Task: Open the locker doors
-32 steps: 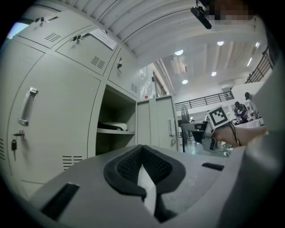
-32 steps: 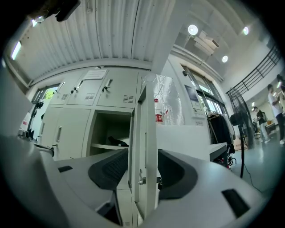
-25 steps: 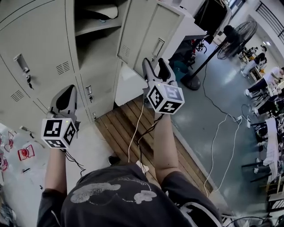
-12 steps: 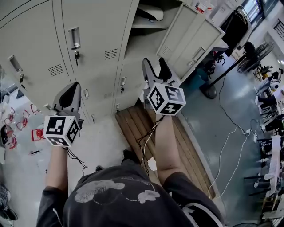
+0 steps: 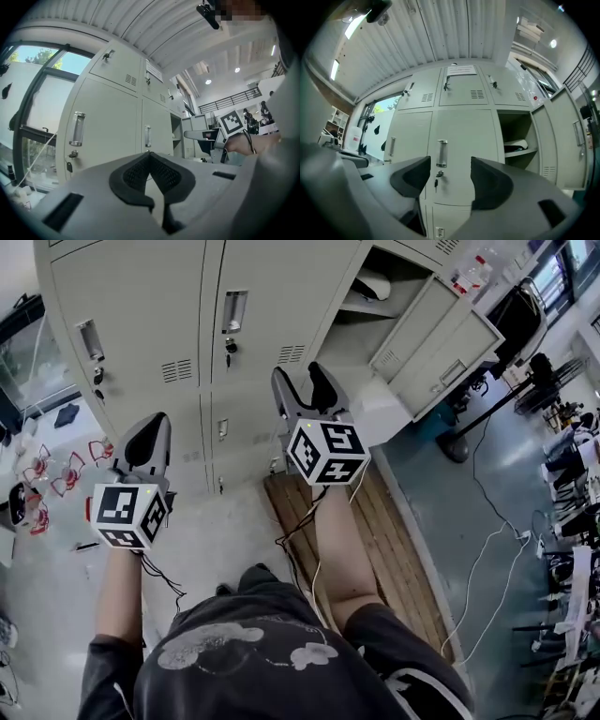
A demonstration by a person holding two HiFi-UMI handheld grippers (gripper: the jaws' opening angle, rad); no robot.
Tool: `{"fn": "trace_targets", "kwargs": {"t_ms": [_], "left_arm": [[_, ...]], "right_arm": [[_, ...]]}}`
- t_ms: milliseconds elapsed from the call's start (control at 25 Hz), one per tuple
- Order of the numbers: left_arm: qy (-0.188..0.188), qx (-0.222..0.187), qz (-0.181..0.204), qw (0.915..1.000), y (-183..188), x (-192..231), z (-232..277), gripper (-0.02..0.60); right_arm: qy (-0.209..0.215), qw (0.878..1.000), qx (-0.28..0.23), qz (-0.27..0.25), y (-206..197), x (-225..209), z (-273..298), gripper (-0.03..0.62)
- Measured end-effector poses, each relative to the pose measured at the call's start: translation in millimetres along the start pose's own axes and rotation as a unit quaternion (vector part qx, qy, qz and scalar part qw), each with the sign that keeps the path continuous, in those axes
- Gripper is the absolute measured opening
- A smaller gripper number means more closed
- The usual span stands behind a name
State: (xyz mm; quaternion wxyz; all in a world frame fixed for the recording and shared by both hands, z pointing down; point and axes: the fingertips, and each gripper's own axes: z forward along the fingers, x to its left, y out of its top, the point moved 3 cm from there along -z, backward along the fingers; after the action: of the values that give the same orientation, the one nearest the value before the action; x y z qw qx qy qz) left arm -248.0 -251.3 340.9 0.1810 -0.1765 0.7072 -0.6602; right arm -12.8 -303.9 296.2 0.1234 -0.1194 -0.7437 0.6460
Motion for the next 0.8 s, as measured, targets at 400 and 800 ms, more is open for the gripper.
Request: {"fn": "trace_targets", "kwargs": {"t_ms": [400, 800], "left_arm": [[0.056, -0.001, -0.01, 0.9984, -3.8, 43.1, -14.7, 0.008], [0.09, 0.002, 0.002, 0.9959, 5.2, 59.5, 11.9, 0.008]], "right_arm": [[0.076, 0.997, 0.013, -0.006, -15.6, 64.2, 63.6, 0.273], [0.117, 0.993, 0.016, 0.002, -21.6, 65.8, 127.1, 0.272]]}}
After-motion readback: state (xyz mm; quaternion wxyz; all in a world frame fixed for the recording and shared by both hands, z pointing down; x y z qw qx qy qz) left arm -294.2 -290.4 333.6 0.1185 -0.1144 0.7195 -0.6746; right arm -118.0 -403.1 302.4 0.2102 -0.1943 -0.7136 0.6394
